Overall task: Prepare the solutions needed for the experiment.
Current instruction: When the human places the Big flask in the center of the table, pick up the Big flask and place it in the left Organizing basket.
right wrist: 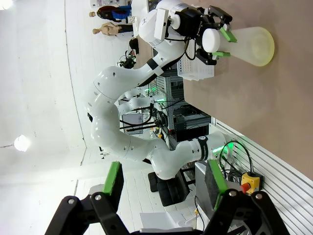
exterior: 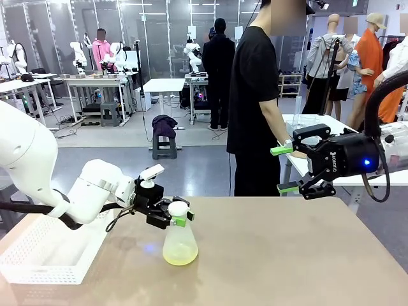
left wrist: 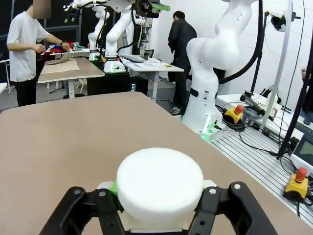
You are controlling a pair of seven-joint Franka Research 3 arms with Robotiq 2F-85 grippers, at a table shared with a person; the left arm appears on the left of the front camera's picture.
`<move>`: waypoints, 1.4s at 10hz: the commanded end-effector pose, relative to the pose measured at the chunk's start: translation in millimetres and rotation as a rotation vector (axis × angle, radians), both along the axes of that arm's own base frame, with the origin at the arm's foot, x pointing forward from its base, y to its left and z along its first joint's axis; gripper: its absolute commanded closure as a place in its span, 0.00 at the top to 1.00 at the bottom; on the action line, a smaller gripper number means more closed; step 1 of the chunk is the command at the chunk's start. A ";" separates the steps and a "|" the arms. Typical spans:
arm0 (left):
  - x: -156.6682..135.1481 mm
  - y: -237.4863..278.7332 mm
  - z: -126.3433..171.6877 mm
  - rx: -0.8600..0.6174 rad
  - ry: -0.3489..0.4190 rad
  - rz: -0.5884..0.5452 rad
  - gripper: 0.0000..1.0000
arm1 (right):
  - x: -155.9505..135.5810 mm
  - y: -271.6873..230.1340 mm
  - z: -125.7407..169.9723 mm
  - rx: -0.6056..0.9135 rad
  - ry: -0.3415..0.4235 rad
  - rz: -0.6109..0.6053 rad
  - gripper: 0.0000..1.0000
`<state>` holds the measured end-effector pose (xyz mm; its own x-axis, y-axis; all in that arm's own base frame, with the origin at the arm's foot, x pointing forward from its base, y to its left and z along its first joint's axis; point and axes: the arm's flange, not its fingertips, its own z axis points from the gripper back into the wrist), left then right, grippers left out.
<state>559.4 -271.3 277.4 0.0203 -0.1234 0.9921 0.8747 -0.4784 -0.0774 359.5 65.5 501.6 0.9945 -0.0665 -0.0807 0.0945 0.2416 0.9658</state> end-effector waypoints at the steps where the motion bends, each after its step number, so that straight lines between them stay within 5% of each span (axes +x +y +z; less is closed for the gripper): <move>1: 7.7 -0.1 -0.8 -0.033 0.000 0.002 0.19 | -1.3 -0.5 0.6 0.009 -0.005 -0.005 0.85; 2: 8.4 -1.3 0.3 -0.032 0.000 0.001 0.02 | -1.3 -0.5 0.6 0.009 -0.005 -0.005 0.85; 3: 8.8 -1.3 1.6 -0.031 -0.001 0.002 0.00 | -1.3 -0.5 0.6 0.009 -0.005 -0.005 0.85; 6: 9.5 12.8 27.9 -0.030 -0.041 0.043 0.00 | -1.3 -0.5 0.6 0.009 -0.005 -0.005 0.85; 9: 15.8 62.8 101.4 -0.052 -0.097 0.046 0.00 | -1.3 -0.5 0.6 0.009 -0.005 -0.005 0.85; 14: 32.3 218.0 167.2 -0.010 -0.190 0.270 0.00 | -1.3 -0.5 0.6 0.009 -0.005 -0.005 0.85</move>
